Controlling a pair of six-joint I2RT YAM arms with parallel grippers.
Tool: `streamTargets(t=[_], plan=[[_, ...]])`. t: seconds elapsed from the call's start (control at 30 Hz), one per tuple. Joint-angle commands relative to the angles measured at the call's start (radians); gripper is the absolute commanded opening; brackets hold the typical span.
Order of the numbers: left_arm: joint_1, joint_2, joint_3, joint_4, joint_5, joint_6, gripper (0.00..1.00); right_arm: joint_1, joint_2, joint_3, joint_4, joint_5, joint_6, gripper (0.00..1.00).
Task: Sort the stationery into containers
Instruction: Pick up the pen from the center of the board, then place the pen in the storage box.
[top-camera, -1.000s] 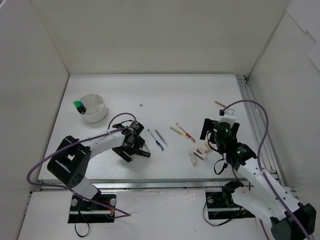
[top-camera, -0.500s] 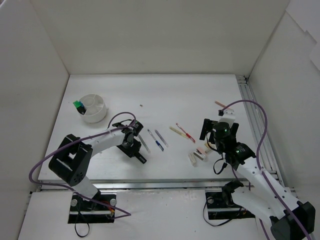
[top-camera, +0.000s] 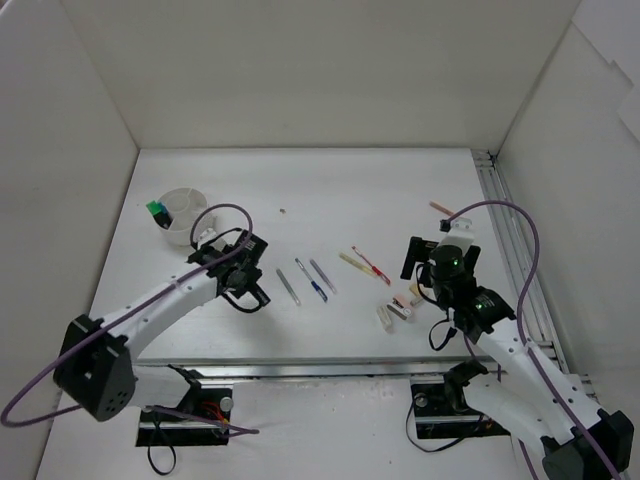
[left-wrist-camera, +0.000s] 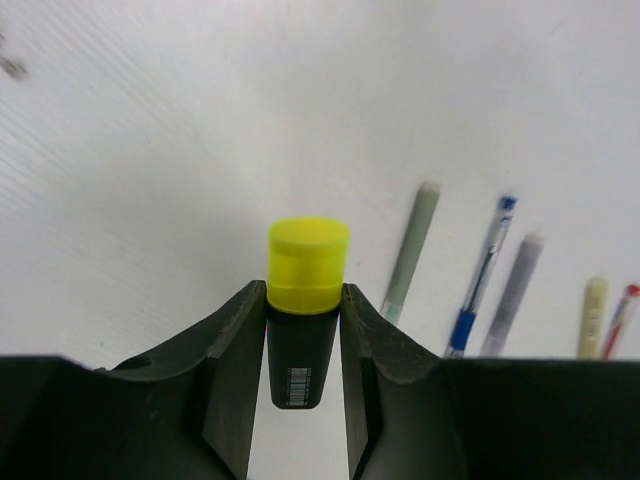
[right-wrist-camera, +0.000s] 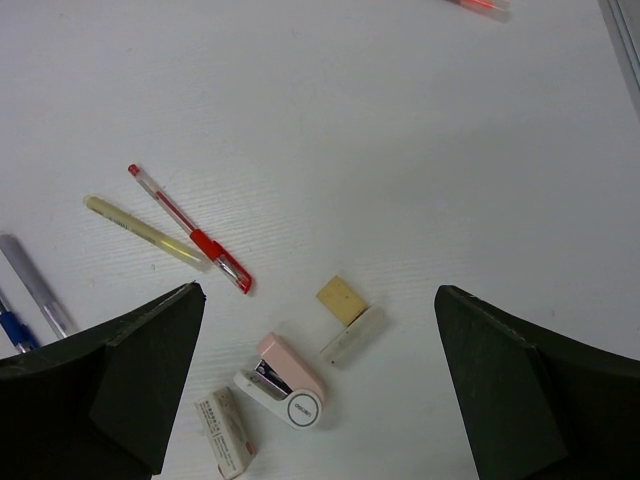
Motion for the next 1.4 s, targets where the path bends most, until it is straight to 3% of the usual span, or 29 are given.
streamTargets(t=[0.0, 0.17, 0.27, 0.47, 0.5, 0.57, 0.6, 0.83, 1.1, 1.37], plan=[[0.006, -0.148, 0.05, -0.085, -0.277, 0.075, 0.21, 0.007, 0.022, 0.019, 0.033, 0.016, 0.003, 0.98], [0.104, -0.288, 0.108, -0.077, -0.519, 0.183, 0.24, 0.007, 0.046, 0.025, 0.036, 0.031, -0.006, 0.98], [0.214, -0.343, 0.092, 0.094, -0.626, 0.355, 0.3, 0.01, 0.081, 0.031, 0.042, 0.037, -0.012, 0.98], [0.518, -0.27, 0.124, 0.369, -0.493, 0.593, 0.3, 0.008, 0.161, 0.062, 0.048, 0.042, -0.028, 0.98], [0.547, -0.252, 0.13, 0.46, -0.434, 0.692, 0.3, 0.008, 0.172, 0.065, 0.048, 0.042, -0.031, 0.98], [0.607, -0.172, 0.15, 0.544, -0.388, 0.748, 0.28, 0.008, 0.202, 0.074, 0.051, 0.046, -0.031, 0.98], [0.619, -0.141, 0.183, 0.562, -0.372, 0.812, 0.23, 0.008, 0.21, 0.077, 0.05, 0.046, -0.034, 0.98], [0.698, 0.05, 0.268, 0.641, -0.297, 0.821, 0.19, 0.007, 0.25, 0.085, 0.051, 0.077, -0.042, 0.98], [0.707, 0.141, 0.302, 0.71, -0.303, 0.81, 0.19, 0.01, 0.244, 0.076, 0.051, 0.111, -0.046, 0.98], [0.707, 0.239, 0.371, 0.633, -0.346, 0.672, 0.18, 0.008, 0.246, 0.072, 0.051, 0.123, -0.043, 0.98]])
